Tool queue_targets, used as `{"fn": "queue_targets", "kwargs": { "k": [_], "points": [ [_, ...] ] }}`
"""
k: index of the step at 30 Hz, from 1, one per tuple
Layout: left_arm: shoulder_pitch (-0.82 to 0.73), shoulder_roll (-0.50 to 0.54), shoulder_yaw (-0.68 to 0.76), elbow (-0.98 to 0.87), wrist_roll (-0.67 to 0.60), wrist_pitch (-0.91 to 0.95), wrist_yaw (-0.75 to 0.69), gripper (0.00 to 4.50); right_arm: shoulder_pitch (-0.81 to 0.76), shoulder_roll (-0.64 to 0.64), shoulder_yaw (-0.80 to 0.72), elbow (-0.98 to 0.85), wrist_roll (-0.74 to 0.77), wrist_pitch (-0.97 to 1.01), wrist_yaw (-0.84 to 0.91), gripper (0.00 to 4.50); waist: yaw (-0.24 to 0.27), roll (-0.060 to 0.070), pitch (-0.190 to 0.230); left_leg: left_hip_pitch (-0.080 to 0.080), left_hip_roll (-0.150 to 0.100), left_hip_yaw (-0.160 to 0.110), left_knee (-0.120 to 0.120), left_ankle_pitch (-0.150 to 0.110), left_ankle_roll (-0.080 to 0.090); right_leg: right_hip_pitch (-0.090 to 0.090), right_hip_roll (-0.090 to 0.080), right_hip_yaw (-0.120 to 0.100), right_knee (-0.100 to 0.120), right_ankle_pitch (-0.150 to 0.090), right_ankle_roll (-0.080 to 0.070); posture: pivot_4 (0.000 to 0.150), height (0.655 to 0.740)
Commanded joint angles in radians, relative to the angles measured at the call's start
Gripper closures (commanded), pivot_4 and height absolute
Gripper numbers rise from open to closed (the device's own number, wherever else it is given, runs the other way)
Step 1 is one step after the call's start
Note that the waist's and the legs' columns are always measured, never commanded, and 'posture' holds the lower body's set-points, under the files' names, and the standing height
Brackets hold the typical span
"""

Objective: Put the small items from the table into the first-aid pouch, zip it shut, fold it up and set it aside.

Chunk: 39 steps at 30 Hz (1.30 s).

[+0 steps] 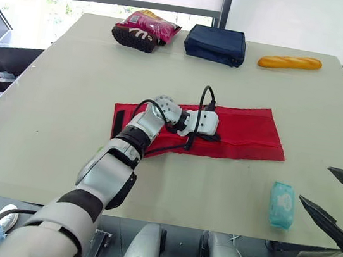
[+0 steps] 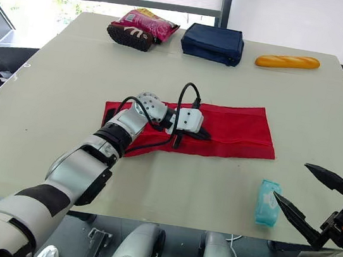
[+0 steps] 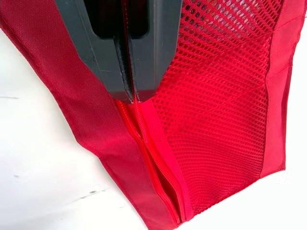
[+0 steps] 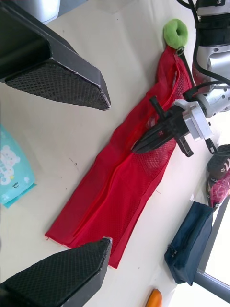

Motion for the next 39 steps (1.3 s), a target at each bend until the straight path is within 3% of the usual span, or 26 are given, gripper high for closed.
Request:
{"fn": "queue_targets", "kwargs": {
  "k": [1,6,14,18,19,22,30,38,39],
  "points": [
    [0.013,0.014,0.025,-0.072,-0.073,-0.015,-0.127,4.47,0.02,0.011,-0.026,-0.03,0.01,-0.026,0.0,0.0,0.0,0.0,0.0,0.0,0.0,0.0,0.0,0.0,0.0,0.0,0.0,0.0,0.0,0.0,0.0,0.15,0.7134],
    [0.041,0.039,0.023,-0.128,-0.106,-0.003,-0.215,4.47,0.037,0.014,-0.033,-0.036,0.016,-0.029,-0.001,0.0,0.0,0.0,0.0,0.0,0.0,0.0,0.0,0.0,0.0,0.0,0.0,0.0,0.0,-0.001,-0.001,0.15,0.7134],
    [0.014,0.014,0.057,-0.123,-0.115,0.06,-0.139,4.47,0.035,0.009,-0.025,-0.035,0.011,-0.031,-0.005,0.0,0.0,0.0,0.0,0.0,0.0,0.0,0.0,0.0,0.0,0.0,0.0,0.0,0.001,0.0,0.0,0.15,0.7134],
    [0.025,-0.008,0.078,-0.17,-0.139,0.098,-0.118,2.58,0.033,0.004,-0.026,-0.029,0.01,-0.032,-0.002,0.0,0.0,0.0,0.0,0.0,0.0,0.0,0.0,0.0,0.0,0.0,0.0,0.0,0.0,0.0,0.0,0.15,0.7134],
    [0.038,-0.016,0.077,-0.195,-0.143,0.108,-0.108,1.92,0.033,0.002,-0.026,-0.029,0.01,-0.032,-0.002,0.0,0.0,0.0,0.0,0.0,0.0,0.0,0.0,0.0,0.0,0.0,0.0,0.0,0.0,0.0,0.0,0.15,0.7134],
    [0.09,-0.042,0.059,-0.289,-0.137,0.16,-0.075,0.75,0.03,-0.002,-0.023,-0.032,0.012,-0.03,-0.005,0.0,0.0,0.0,0.0,0.0,0.0,0.0,0.0,0.0,0.0,0.0,0.0,0.0,0.0,0.0,0.0,0.15,0.7134],
    [0.205,-0.115,-0.004,-0.48,-0.051,0.363,0.125,0.75,0.044,0.005,-0.019,-0.044,-0.004,-0.026,-0.019,0.0,0.0,0.0,0.0,0.001,0.0,0.0,0.0,0.0,0.0,0.0,0.0,0.0,0.001,0.0,0.0,0.15,0.7134],
    [0.247,-0.133,-0.068,-0.484,0.053,0.427,0.285,0.75,0.049,0.015,-0.014,-0.037,-0.052,-0.035,-0.038,0.0,0.0,0.001,0.0,0.002,0.0,0.0,0.0,0.0,0.0,0.001,0.0,0.0,0.001,0.0,0.0,0.15,0.7134],
    [0.25,-0.136,-0.072,-0.482,0.057,0.432,0.298,1.28,0.049,0.016,-0.014,-0.038,-0.052,-0.035,-0.04,0.0,0.0,0.001,0.0,0.001,0.0,0.0,0.0,0.0,0.0,0.001,0.0,0.0,0.001,0.0,0.0,0.15,0.7134]
  ]
}}
